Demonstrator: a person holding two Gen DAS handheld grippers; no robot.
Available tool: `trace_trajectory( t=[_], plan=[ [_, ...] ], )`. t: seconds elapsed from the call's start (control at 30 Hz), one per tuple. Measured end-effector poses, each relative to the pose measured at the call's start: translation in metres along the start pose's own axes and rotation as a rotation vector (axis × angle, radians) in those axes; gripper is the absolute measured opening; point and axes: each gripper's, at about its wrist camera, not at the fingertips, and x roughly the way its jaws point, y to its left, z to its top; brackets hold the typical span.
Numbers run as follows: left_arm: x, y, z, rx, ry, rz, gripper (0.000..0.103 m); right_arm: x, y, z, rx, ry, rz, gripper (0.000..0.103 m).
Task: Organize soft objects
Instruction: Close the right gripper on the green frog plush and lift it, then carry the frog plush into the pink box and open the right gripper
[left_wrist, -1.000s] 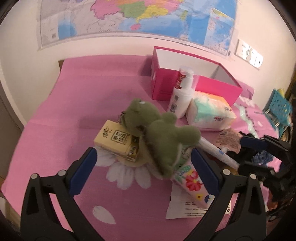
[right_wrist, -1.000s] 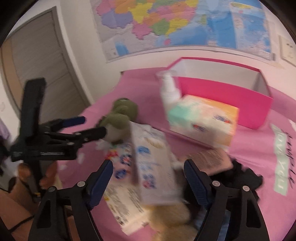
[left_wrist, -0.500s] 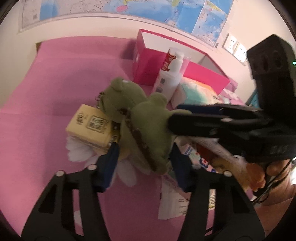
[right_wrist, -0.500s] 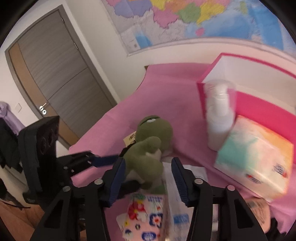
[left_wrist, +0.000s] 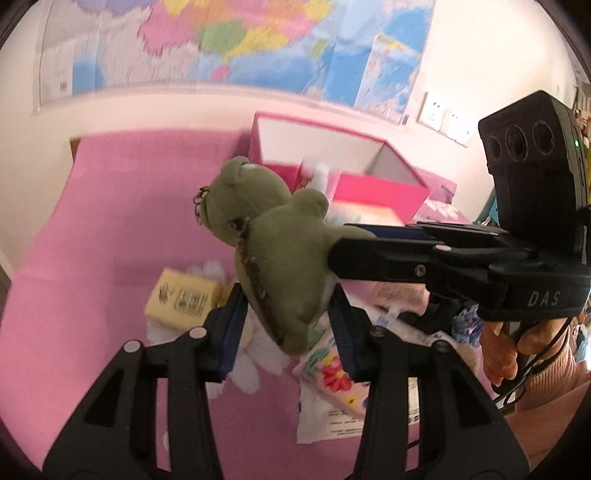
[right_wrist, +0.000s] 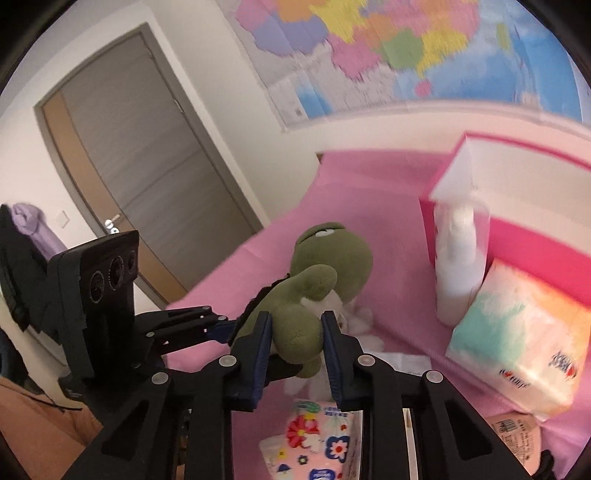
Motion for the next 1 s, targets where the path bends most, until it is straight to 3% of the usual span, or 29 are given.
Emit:
trace_trajectory(
  t=[0.2, 0.4, 0.7, 1.0],
  plan=[
    [-0.020, -0.022, 0.034, 0.091, -0.096, -0.017, 0.047, -0.040, 0.012, 0.014, -0.043, -0.105, 0.004, 0.026],
    [-0.009, -0.044, 0.083, 0.190, -0.142, -0.024, 0.047, -0.077, 0.009, 0.042, -0.063, -0.217, -0.034, 0.026],
    [0.056, -0.040, 0.141, 0.224, -0.053, -0.036, 0.047, -0.083, -0.044, 0.078, 0.024, -0.266, -0.109, 0.026],
    [0.124, -0.030, 0.163, 0.224, 0.073, -0.020, 0.047, -0.049, -0.105, 0.095, 0.153, -0.244, -0.158, 0.026]
  ],
)
